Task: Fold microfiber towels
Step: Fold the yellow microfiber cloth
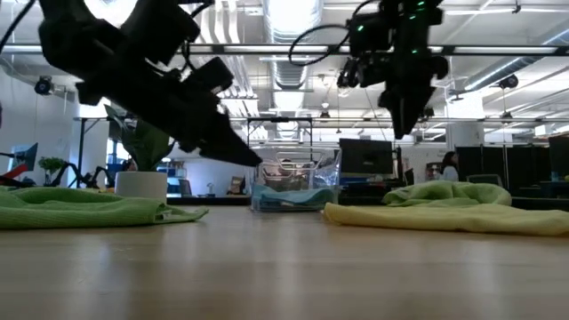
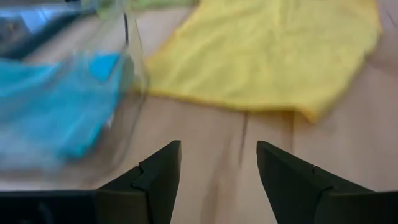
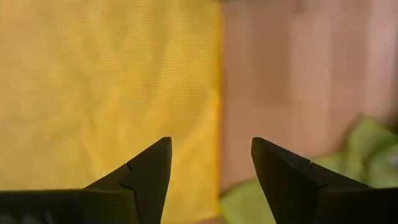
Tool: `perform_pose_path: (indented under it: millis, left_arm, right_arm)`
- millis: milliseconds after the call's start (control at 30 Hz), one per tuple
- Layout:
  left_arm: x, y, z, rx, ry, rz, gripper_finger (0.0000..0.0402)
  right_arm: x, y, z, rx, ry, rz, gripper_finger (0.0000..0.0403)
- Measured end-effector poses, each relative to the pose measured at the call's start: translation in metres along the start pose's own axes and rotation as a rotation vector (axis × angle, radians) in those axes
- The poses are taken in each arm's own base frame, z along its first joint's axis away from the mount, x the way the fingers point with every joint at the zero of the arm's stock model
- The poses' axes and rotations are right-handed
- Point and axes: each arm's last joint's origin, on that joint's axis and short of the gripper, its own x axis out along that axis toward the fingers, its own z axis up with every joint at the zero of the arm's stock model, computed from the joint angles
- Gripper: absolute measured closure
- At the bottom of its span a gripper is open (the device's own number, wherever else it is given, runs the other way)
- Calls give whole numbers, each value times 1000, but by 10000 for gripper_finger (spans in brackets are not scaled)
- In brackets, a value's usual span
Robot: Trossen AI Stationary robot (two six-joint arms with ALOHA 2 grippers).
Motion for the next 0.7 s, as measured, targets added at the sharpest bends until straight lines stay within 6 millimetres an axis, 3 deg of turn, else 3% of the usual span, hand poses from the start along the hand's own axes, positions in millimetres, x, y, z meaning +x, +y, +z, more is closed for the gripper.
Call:
perform_pose_path:
  millis: [233, 433, 533, 700]
  left_arm:
    - [18, 26, 3, -25, -71, 51, 207]
    - [21, 44, 7, -22, -76, 110, 207]
    - [21, 47, 7, -26, -71, 119, 207]
    - [21, 48, 6, -24, -64, 130, 207]
  right_arm:
    - [28, 71, -15, -159, -286, 11, 184]
    - [80, 114, -11, -150, -515, 109, 184]
    - [105, 131, -5, -161, -532, 155, 184]
    - [145, 156, -4, -215, -408, 169, 184]
